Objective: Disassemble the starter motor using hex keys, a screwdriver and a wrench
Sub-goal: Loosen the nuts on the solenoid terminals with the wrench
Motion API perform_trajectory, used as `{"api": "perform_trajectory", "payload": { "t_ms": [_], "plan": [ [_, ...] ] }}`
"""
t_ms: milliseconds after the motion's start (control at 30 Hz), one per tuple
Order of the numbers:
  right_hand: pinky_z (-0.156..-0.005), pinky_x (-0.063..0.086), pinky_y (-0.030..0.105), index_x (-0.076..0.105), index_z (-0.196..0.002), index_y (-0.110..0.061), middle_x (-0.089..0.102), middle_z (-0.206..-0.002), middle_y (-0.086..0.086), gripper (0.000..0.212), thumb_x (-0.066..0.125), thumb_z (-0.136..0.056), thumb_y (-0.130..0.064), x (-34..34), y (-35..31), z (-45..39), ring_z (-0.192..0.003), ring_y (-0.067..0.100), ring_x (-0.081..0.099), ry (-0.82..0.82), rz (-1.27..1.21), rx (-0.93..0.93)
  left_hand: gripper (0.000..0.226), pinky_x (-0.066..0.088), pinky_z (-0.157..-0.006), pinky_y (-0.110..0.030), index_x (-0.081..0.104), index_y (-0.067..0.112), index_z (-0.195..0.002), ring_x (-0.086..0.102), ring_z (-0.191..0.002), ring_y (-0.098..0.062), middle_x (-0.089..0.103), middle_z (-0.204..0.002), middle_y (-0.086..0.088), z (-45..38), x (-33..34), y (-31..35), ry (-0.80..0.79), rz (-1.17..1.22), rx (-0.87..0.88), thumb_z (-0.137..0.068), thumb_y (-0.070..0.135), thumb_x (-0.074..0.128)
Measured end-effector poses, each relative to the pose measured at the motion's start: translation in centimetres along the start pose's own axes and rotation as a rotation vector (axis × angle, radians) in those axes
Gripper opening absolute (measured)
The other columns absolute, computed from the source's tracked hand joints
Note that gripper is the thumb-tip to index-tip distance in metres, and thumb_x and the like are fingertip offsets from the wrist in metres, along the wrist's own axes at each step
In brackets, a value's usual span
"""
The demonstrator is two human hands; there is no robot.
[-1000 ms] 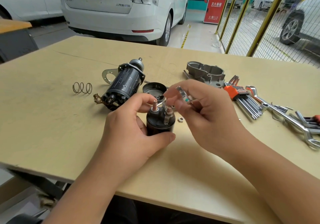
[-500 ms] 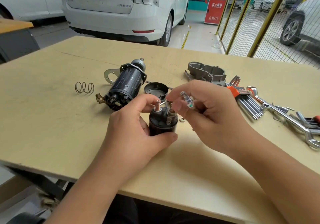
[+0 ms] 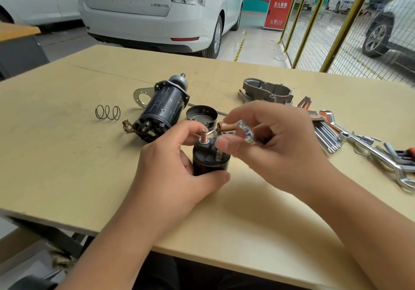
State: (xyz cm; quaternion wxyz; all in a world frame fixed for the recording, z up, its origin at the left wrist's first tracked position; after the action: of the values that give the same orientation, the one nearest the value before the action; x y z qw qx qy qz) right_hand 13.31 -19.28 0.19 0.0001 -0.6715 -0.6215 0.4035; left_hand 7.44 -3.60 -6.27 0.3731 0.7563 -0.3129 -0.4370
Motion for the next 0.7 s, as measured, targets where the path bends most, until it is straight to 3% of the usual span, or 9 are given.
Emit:
{"api": "perform_trajectory", "payload": {
  "t_ms": [233,433,567,700],
  "plan": [
    [-0.051,0.028,0.005,0.075,-0.092,-0.010,0.043,-0.062,-0.029,0.017,0.085,-0.081,-0.004,0.5,-0.7,0.0,-0.051,-0.003,0.048,-0.056,0.061,-0.046,0.062,0.047,-0.056,-0.031,0.065,0.044,-0.109,0.053,-0.048,-0.013,0.073,-0.094,0.013,0.0,0.0,0.1,0.001,0.009,-0.008,-0.052,0.048,0.089],
    [-0.051,0.029,0.005,0.075,-0.092,-0.012,0.051,-0.060,-0.034,0.023,0.083,-0.079,0.005,0.6,-0.4,0.0,-0.052,-0.006,0.051,-0.064,0.061,-0.048,0.063,0.047,-0.055,-0.031,0.064,0.046,-0.108,0.053,-0.047,-0.013,0.072,-0.092,0.013,0.1,0.0,0.0,0.005,0.008,-0.017,-0.050,0.050,0.088],
    [-0.053,0.036,0.006,0.075,-0.094,-0.014,0.073,-0.077,-0.006,0.021,0.080,-0.082,0.002,0.5,0.2,0.4,-0.050,-0.002,0.053,-0.059,-0.072,0.018,0.063,0.048,-0.055,-0.031,0.063,0.047,-0.107,0.052,-0.046,-0.012,0.072,-0.089,0.013,0.0,-0.1,0.1,0.015,0.007,-0.012,-0.049,0.052,0.088],
    [-0.054,0.038,0.007,0.075,-0.092,-0.013,0.072,-0.076,-0.001,0.025,0.092,-0.074,-0.019,0.6,1.3,0.4,-0.054,-0.001,0.057,-0.028,-0.189,0.150,0.064,0.048,-0.055,-0.029,0.062,0.048,-0.108,0.053,-0.047,-0.013,0.072,-0.094,0.014,0.0,0.0,0.1,0.013,-0.003,-0.005,-0.049,0.052,0.086]
  ]
}}
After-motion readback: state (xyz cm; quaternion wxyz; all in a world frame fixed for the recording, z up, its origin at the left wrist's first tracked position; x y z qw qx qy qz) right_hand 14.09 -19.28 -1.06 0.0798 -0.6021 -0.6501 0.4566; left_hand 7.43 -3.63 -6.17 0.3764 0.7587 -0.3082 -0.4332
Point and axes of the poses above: each hand's wrist, its own z-axis away from the middle knuckle, its own x-axis out of the palm, y = z × x, the point moved 8 cm from there along -z, towards the middle knuckle
